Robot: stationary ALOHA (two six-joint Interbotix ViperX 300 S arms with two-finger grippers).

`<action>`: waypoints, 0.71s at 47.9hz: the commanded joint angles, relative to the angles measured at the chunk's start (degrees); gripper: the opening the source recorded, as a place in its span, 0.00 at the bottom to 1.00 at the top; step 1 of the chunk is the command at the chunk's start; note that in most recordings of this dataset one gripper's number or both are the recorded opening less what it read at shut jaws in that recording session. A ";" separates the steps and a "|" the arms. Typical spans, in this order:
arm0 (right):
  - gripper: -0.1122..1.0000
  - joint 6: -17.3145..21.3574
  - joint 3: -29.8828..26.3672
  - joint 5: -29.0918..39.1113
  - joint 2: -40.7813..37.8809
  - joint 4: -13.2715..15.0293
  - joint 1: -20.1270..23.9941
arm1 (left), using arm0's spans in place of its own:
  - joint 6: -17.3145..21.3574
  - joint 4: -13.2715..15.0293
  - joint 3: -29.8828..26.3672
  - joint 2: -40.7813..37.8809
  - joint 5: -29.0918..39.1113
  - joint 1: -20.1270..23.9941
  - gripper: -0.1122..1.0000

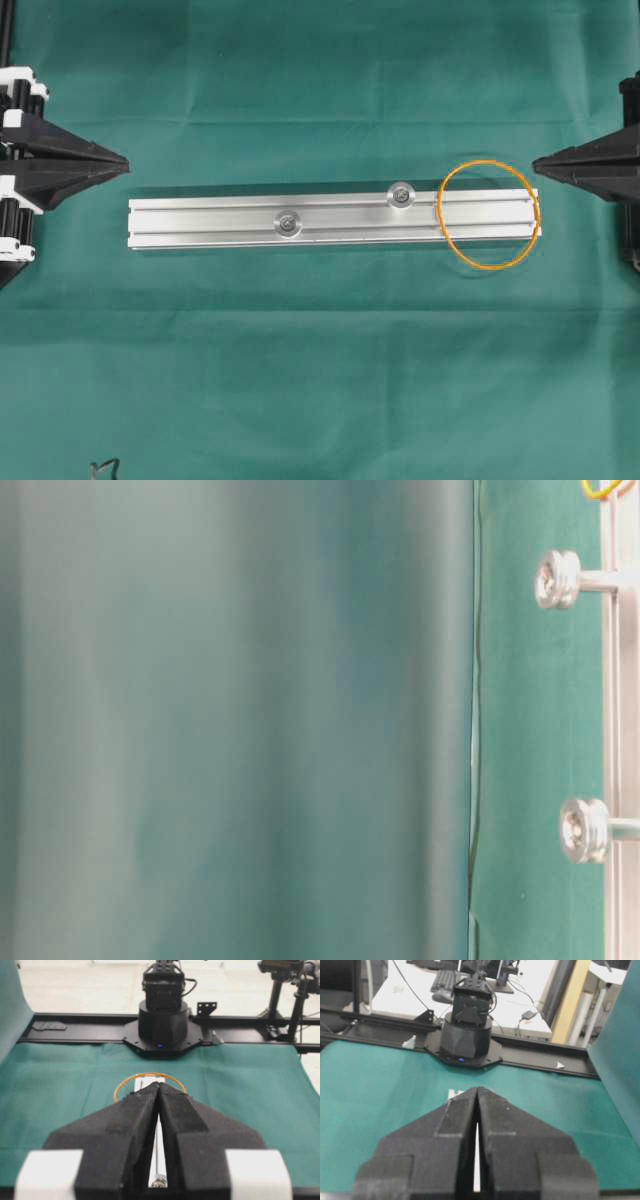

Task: Hook the rubber onto the shaft.
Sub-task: 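Move the right gripper above the orange rubber band at the rail's right end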

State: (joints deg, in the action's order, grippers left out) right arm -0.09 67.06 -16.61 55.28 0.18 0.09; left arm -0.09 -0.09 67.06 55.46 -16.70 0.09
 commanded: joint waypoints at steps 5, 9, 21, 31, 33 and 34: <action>0.12 -0.18 -2.64 1.32 -0.88 0.09 0.26 | 0.35 -1.32 -2.81 -0.53 1.05 0.09 0.12; 0.12 -0.35 -3.43 3.60 -1.32 0.35 0.26 | 0.35 -1.41 -2.90 -0.70 1.14 0.09 0.12; 0.12 0.09 -4.48 7.12 -1.67 0.35 0.26 | 0.18 -1.32 -3.08 -0.62 2.11 0.09 0.12; 0.12 0.79 -6.77 17.05 -2.11 0.09 0.26 | 0.09 -1.32 -5.89 -0.26 12.57 0.00 0.12; 0.12 1.05 -7.82 21.36 -2.29 0.09 0.26 | 0.00 -1.41 -6.86 -0.26 16.35 0.00 0.12; 0.12 1.23 -8.26 23.03 -2.37 0.09 0.35 | -0.09 -1.32 -7.29 -0.26 18.37 0.00 0.12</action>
State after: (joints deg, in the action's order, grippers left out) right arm 0.88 61.52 1.67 53.53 0.44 0.26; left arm 0.00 -1.23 62.67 55.37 -2.90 0.09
